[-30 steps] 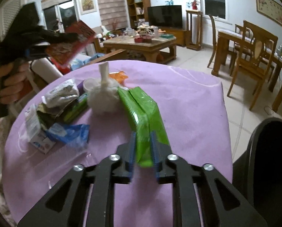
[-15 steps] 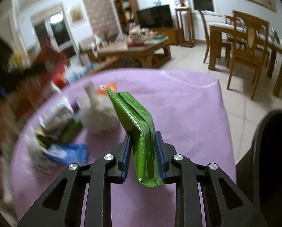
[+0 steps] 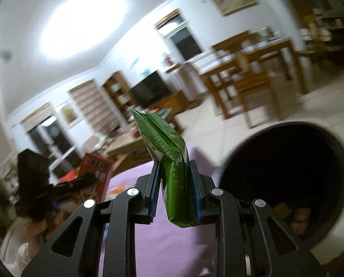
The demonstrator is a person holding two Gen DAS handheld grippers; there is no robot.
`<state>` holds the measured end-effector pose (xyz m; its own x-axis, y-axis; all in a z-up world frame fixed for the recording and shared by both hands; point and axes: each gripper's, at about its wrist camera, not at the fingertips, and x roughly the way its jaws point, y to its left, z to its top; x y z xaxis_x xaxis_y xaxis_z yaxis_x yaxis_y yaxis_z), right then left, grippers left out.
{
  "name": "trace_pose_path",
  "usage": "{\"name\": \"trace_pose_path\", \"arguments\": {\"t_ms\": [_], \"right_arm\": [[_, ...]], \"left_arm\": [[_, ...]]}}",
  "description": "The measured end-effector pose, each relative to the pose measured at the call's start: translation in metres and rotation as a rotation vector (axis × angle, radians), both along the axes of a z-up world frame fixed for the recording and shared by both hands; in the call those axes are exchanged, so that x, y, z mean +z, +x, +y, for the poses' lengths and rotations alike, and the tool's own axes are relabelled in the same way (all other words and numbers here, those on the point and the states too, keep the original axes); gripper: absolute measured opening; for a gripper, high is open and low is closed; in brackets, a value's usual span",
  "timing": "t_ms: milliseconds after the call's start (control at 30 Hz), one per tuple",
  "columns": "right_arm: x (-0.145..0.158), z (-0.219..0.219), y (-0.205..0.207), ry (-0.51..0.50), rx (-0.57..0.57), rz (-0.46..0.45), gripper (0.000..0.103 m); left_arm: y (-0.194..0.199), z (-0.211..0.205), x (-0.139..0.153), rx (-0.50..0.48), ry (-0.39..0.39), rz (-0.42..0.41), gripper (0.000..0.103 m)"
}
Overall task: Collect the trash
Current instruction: 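Carry the carton and wrapper over the black bin and release both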
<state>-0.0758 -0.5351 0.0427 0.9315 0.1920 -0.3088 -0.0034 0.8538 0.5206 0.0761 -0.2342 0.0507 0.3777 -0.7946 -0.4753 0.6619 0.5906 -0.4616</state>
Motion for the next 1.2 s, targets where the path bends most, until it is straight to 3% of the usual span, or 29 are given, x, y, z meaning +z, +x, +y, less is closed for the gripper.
{"name": "trace_pose_path", "arguments": {"t_ms": [267,400,667,700,733,800,1000,1200], "right_arm": [[-0.043,-0.059,-0.013,0.042,-0.107,0.084,0.025],[-0.066,-0.069,-0.014,0.060,-0.118,0.110,0.025],[-0.086,-0.077,0.002,0.070,-0.118,0.133,0.029],[-0.084,-0.074,0.004,0.069,-0.115,0.131,0.038],[-0.083,-0.075,0.003,0.069,-0.125,0.123,0.057],[-0.080,-0.074,-0.003,0.064,-0.158,0.090,0.078],[-0.072,-0.069,-0.011,0.055,-0.173,0.046,0.092],[-0.061,-0.039,-0.003,0.018,-0.117,0.049,0.094]], "left_arm": [[-0.005,-0.105,-0.038,-0.111,0.050,0.031,0.032],[0.000,-0.132,-0.052,-0.121,0.088,0.048,0.032],[0.001,-0.160,-0.072,-0.119,0.173,0.042,0.034],[0.000,-0.162,-0.072,-0.118,0.182,0.042,0.041],[0.000,-0.164,-0.073,-0.113,0.190,0.042,0.065],[-0.001,-0.161,-0.070,-0.079,0.188,0.031,0.098],[-0.006,-0.137,-0.052,-0.038,0.161,-0.010,0.098],[-0.024,-0.086,-0.024,0.023,0.150,-0.083,0.098]]}}
